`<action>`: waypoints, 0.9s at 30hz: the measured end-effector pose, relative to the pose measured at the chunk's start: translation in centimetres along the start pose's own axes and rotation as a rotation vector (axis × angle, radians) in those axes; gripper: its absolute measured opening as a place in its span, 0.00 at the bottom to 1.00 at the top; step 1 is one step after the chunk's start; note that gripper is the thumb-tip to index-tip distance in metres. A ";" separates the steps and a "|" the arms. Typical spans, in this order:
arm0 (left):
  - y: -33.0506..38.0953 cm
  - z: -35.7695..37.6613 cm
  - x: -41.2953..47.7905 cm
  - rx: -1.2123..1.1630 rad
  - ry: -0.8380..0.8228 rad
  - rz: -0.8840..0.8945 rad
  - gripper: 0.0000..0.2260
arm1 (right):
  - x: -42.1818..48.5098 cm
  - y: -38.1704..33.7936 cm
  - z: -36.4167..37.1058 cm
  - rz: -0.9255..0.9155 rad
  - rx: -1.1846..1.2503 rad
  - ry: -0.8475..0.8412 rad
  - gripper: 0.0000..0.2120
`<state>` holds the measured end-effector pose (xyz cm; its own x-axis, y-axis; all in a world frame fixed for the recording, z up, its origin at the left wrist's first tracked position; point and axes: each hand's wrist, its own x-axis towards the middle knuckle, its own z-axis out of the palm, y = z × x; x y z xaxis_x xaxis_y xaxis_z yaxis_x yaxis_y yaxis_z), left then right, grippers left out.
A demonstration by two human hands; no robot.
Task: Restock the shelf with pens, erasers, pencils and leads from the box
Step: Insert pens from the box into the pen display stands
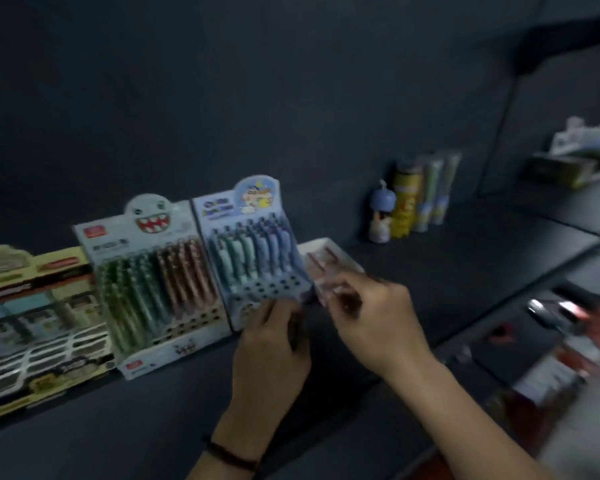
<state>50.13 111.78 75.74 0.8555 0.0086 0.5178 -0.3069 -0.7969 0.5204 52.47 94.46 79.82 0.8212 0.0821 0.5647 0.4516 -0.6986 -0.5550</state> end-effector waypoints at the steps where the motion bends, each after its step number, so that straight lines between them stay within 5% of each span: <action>1: 1.8 0.3 -0.2 -0.037 -0.055 0.050 0.08 | -1.9 1.2 -1.6 0.059 -0.034 0.016 0.07; 13: 24.3 17.3 -14.3 0.033 -0.786 0.598 0.06 | -32.2 18.1 -22.8 0.938 -0.344 -0.135 0.12; 27: 49.8 40.8 -44.8 0.180 -1.537 0.936 0.11 | -72.9 27.8 -45.7 1.733 -0.165 -0.098 0.19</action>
<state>13.53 47.06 50.73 0.0577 -0.8567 -0.5127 -0.9075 -0.2590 0.3306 -10.79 36.61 51.11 0.2929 -0.7406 -0.6048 -0.9303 -0.0747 -0.3592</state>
